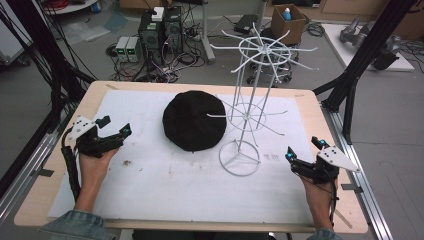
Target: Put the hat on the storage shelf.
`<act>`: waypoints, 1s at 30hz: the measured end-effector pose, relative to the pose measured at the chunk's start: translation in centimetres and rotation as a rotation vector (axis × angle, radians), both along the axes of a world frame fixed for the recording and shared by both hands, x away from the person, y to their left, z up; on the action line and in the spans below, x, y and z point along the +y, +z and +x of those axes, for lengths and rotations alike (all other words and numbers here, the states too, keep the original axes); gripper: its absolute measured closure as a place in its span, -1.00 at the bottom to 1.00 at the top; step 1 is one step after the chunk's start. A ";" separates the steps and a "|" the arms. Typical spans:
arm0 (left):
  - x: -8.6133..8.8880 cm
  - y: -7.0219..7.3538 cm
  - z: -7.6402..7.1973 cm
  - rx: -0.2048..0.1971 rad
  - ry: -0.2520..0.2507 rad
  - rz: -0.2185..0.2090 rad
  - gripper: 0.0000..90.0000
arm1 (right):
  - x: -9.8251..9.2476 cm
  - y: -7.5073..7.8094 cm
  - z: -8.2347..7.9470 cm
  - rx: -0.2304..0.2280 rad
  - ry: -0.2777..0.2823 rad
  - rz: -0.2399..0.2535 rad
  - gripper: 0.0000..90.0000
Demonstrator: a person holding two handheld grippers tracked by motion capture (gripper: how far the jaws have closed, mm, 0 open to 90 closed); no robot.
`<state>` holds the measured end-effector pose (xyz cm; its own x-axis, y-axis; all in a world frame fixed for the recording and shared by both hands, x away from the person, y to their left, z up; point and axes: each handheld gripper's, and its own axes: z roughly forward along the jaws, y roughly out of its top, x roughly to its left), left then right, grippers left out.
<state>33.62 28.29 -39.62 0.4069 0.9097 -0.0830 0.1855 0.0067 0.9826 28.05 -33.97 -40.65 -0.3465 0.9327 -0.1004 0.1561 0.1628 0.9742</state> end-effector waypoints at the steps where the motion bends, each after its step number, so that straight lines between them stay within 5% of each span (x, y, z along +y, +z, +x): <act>1: 0.0 0.0 0.0 0.001 0.000 0.001 -0.65 | 0.0 0.0 0.0 0.000 0.000 0.000 -0.77; 23: -0.3 -0.1 0.0 -0.002 -0.036 0.003 -0.65 | 0.0 -0.1 0.1 0.016 0.002 -0.004 -0.77; 30: -0.6 0.1 -0.2 -0.042 -0.050 0.033 -0.62 | -0.1 -0.1 0.1 0.014 0.005 0.003 -0.77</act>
<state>33.45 27.73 -39.52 0.4541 0.8903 -0.0354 0.1436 -0.0339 0.9891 28.11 -34.02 -40.70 -0.3524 0.9313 -0.0924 0.1692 0.1605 0.9724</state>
